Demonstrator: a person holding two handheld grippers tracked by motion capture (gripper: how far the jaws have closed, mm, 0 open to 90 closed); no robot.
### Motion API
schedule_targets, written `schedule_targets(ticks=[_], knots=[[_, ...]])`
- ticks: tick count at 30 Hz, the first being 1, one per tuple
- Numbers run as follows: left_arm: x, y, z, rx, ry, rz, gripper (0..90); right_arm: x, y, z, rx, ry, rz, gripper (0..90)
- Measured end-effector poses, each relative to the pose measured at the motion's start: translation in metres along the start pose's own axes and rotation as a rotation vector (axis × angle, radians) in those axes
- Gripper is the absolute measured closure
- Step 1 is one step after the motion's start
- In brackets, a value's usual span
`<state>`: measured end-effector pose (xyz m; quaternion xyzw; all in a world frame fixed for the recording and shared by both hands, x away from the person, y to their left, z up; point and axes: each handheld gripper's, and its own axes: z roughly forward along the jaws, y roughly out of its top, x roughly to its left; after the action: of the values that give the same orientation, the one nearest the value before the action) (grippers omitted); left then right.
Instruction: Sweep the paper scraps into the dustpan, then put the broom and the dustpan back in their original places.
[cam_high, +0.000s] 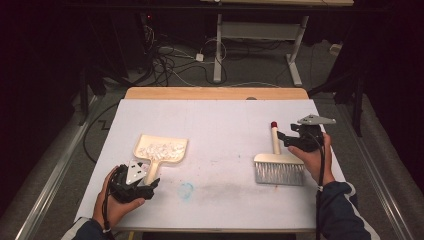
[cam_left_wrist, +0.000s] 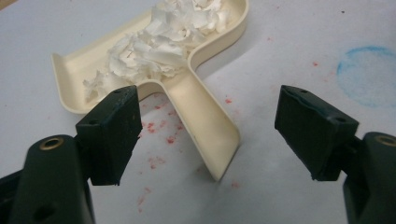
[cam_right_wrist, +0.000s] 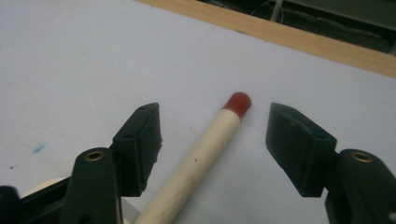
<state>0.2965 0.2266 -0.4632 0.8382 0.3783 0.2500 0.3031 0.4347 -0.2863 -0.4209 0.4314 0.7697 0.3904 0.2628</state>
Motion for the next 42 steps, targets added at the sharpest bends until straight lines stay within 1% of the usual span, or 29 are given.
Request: schedule_targets(ticks=[2, 3, 5, 6, 8, 10, 11, 12, 13, 15, 20, 21, 22, 24, 27, 31, 34, 42], knots=[[0.0, 0.0, 0.0, -0.003, -0.002, 0.0, 21.7, 0.001, 0.001, -0.003, -0.018, 0.004, 0.002, 33.7], [0.0, 0.0, 0.0, -0.004, -0.005, 0.0, 21.6, 0.002, 0.001, -0.004, -0.025, 0.003, -0.003, 31.0], [0.0, 0.0, 0.0, -0.005, -0.005, 0.001, 20.6, 0.004, 0.002, -0.005, -0.029, -0.017, -0.001, 27.7], [0.0, 0.0, 0.0, -0.004, -0.014, 0.003, 19.6, 0.005, 0.002, -0.005, -0.029, -0.022, -0.002, 25.7], [0.0, 0.0, 0.0, -0.006, -0.016, 0.009, 19.1, 0.005, 0.002, -0.006, -0.043, -0.031, 0.013, 19.5], [-0.001, 0.001, 0.0, -0.011, -0.016, 0.01, 18.1, 0.005, 0.002, -0.007, -0.054, -0.03, 0.023, 18.9], [-0.001, 0.001, 0.0, -0.009, -0.016, 0.01, 16.9, 0.006, 0.002, -0.007, -0.053, -0.034, 0.023, 17.1], [-0.001, 0.001, 0.0, -0.011, -0.015, 0.008, 16.8, 0.006, 0.002, -0.008, -0.056, -0.048, 0.022, 16.6], [-0.001, 0.001, 0.0, -0.015, -0.017, 0.007, 16.8, 0.007, 0.002, -0.008, -0.063, -0.054, 0.025, 16.9], [-0.001, 0.002, 0.001, -0.011, -0.018, 0.011, 16.7, 0.007, 0.002, -0.009, -0.064, -0.045, 0.027, 16.8], [-0.003, 0.002, 0.002, -0.013, -0.022, 0.015, 16.7, 0.009, 0.004, -0.014, -0.093, -0.041, 0.021, 17.4], [-0.004, 0.002, 0.002, -0.01, -0.023, 0.018, 16.7, 0.009, 0.004, -0.015, -0.097, -0.038, 0.025, 18.4], [-0.004, 0.002, 0.003, -0.005, -0.022, 0.029, 16.7, 0.01, 0.004, -0.017, -0.101, -0.034, 0.029, 19.0], [-0.006, 0.003, 0.003, -0.009, -0.023, 0.034, 16.7, 0.012, 0.005, -0.02, -0.113, -0.03, 0.032, 19.1], [-0.007, 0.004, 0.002, -0.016, -0.02, 0.044, 16.7, 0.017, 0.005, -0.023, -0.122, -0.029, 0.018, 19.3], [-0.007, 0.003, 0.001, -0.01, -0.024, 0.043, 16.8, 0.021, 0.007, -0.028, -0.136, -0.035, 0.005, 20.0], [-0.008, 0.003, 0.002, -0.004, -0.021, 0.053, 17.3, 0.025, 0.008, -0.03, -0.142, -0.027, -0.01, 20.2], [-0.008, 0.003, 0.002, -0.003, -0.023, 0.052, 17.2, 0.037, 0.011, -0.04, -0.162, -0.007, -0.047, 20.6]])
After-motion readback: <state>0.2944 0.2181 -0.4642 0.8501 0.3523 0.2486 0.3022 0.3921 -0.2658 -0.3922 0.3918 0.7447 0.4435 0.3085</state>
